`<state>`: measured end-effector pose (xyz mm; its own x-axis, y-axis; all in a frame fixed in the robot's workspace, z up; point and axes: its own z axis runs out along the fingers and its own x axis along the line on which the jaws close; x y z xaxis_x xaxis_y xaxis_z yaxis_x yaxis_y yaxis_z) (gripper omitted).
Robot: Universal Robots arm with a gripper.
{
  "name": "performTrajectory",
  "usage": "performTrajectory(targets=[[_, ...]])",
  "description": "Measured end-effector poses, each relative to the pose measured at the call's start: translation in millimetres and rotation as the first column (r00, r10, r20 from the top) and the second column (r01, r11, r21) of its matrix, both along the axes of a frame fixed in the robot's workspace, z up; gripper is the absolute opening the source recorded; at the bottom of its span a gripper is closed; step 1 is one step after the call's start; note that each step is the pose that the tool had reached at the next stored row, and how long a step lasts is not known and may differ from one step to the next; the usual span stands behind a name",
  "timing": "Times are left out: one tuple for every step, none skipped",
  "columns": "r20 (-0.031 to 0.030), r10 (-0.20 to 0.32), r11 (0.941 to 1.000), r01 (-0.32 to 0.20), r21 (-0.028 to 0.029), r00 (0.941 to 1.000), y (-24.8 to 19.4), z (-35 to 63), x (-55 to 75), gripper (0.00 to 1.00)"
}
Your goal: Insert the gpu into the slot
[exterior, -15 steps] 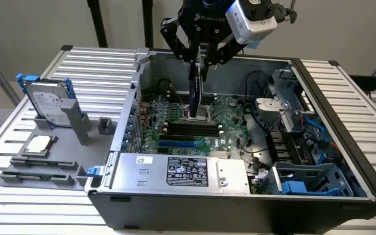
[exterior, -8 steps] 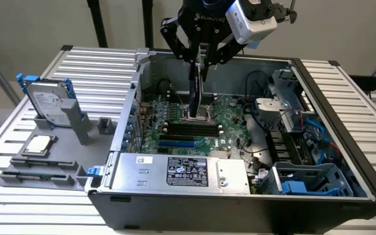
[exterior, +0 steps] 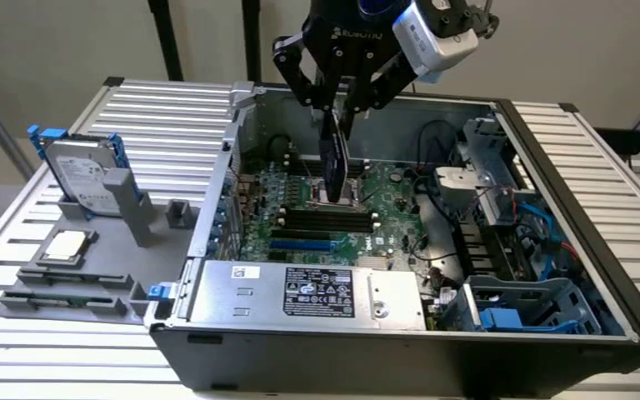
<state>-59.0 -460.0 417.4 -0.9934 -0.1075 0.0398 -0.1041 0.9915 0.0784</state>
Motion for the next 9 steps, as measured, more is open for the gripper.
performTrajectory(targets=[[0.0,0.019,0.9998,-0.019,-0.0001,0.9998,0.0,-0.4,0.0,0.26],[-0.0001,0.036,0.9993,-0.036,-0.0002,0.9993,0.0,-0.8,0.0,0.26],[-0.0001,0.056,0.9985,-0.056,-0.0002,0.9985,0.0,-1.3,0.0,0.26],[0.0,0.073,0.9973,-0.073,-0.0002,0.9973,0.0,-1.8,0.0,0.26],[0.0,0.092,0.9958,-0.092,-0.0001,0.9958,0.0,-2.3,0.0,0.26],[0.0,0.109,0.994,-0.109,-0.0002,0.994,0.0,-2.7,0.0,0.26],[0.0,0.127,0.9919,-0.127,-0.0001,0.9919,0.0,-3.2,0.0,0.26],[0.0,0.145,0.9894,-0.145,-0.0001,0.9894,0.0,-3.7,0.0,0.26],[0.0,0.163,0.9866,-0.163,-0.0001,0.9866,0.0,-4.2,0.0,0.26]])
